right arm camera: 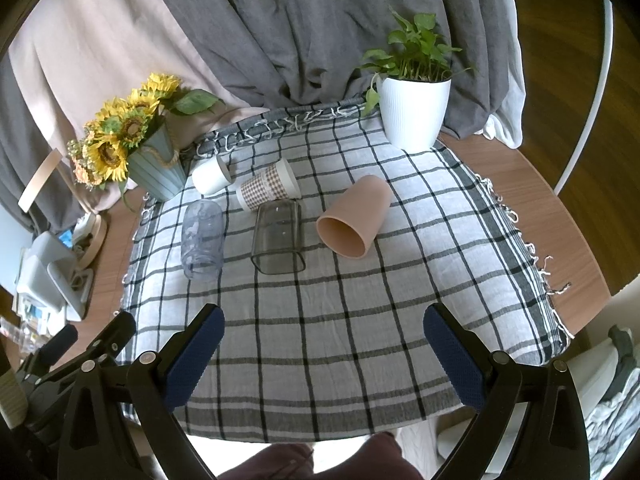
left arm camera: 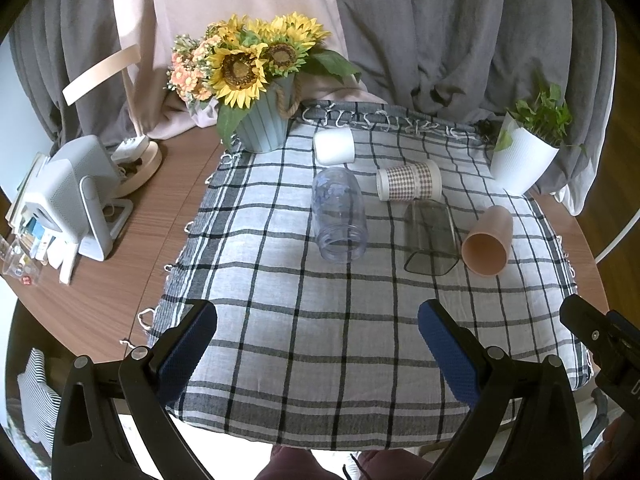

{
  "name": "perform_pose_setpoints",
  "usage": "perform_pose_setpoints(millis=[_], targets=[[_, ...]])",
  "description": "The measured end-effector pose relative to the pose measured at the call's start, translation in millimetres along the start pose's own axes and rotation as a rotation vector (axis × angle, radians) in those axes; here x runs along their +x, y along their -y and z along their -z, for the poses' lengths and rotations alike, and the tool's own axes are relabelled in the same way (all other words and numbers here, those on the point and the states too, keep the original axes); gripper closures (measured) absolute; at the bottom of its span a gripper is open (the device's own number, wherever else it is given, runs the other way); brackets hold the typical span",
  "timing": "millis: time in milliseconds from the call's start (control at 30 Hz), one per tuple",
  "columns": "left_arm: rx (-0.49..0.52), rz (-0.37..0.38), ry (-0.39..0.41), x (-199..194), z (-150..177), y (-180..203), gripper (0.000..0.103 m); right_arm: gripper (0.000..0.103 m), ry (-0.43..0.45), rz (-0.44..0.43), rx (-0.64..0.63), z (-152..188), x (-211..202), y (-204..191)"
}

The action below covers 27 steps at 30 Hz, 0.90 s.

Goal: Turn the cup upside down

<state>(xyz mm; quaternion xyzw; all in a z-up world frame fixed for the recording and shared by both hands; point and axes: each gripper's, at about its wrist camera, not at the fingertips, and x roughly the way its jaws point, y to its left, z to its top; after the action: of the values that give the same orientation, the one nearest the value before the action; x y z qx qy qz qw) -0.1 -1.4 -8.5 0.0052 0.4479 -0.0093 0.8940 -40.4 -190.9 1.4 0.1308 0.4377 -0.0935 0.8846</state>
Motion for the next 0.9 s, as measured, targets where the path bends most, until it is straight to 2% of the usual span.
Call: perform_pose_setpoints(millis=[900], targets=[[-0.001,0.003,-0.005,5.5,-0.7,-0.2,0.000,0.003,-0.003,0.000,-0.001,-2.5,3.0,-2.3]])
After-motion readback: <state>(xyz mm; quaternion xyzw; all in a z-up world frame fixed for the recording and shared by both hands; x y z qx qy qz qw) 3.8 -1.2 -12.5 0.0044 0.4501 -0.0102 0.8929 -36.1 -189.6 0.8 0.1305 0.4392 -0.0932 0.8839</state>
